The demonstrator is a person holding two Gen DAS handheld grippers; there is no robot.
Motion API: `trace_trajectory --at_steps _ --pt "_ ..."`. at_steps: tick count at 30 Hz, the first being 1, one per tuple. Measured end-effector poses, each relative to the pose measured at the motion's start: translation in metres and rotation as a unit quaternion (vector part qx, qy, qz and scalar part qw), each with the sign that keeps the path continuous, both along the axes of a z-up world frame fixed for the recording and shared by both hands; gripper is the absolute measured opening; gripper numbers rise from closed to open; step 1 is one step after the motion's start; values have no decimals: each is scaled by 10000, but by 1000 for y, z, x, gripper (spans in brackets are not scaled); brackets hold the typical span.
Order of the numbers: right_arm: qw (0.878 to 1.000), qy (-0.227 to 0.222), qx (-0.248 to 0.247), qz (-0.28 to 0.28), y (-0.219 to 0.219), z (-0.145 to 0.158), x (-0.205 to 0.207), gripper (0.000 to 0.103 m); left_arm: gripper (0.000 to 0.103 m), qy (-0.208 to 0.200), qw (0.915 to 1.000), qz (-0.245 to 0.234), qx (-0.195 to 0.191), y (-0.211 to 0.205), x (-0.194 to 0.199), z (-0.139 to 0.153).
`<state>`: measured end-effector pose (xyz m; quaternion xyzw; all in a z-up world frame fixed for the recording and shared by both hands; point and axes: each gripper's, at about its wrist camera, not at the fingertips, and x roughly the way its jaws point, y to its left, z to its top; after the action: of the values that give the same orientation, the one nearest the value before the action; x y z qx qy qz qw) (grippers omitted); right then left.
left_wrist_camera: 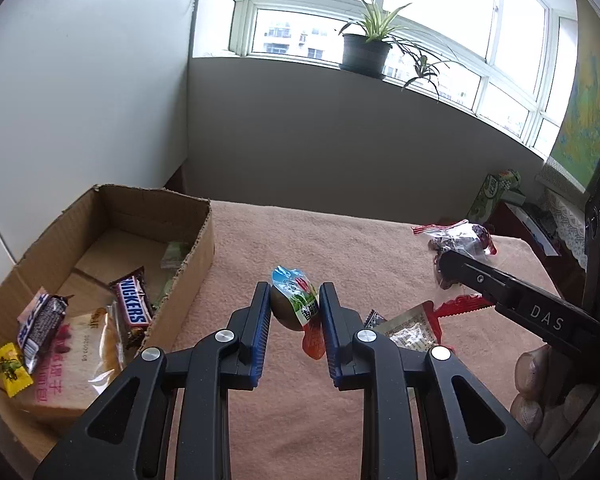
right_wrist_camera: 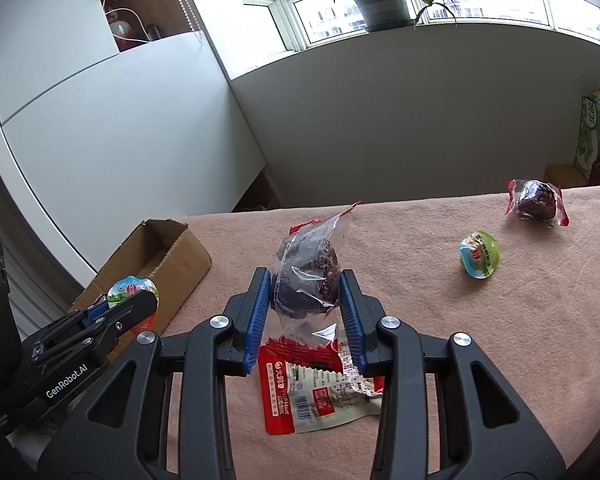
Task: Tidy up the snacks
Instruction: 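Carry both items into the box and open both grippers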
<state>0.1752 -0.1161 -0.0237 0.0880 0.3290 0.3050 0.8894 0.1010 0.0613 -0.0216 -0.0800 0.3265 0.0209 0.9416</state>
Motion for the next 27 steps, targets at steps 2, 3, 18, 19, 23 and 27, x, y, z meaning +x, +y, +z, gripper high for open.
trace_trajectory --at_steps 2,3,18,19,23,27 --pt "9999 -66 27 147 17 6 -6 36 23 -69 9999 70 21 9 -5 3" --pt "9997 -100 34 206 24 8 -9 36 23 -97 9999 108 13 14 -8 5" --pt "9952 -191 -83 952 126 12 -34 36 23 -331 9969 704 95 90 -43 11" --pt "9948 -182 -77 994 130 11 -34 36 23 -338 9966 744 83 96 -45 11" --pt "9933 -151 -58 1143 149 11 -35 36 23 -317 9954 903 56 113 -51 8" --pt "9917 -136 -81 1275 169 9 -36 36 23 -247 9943 1041 4 128 -54 2"
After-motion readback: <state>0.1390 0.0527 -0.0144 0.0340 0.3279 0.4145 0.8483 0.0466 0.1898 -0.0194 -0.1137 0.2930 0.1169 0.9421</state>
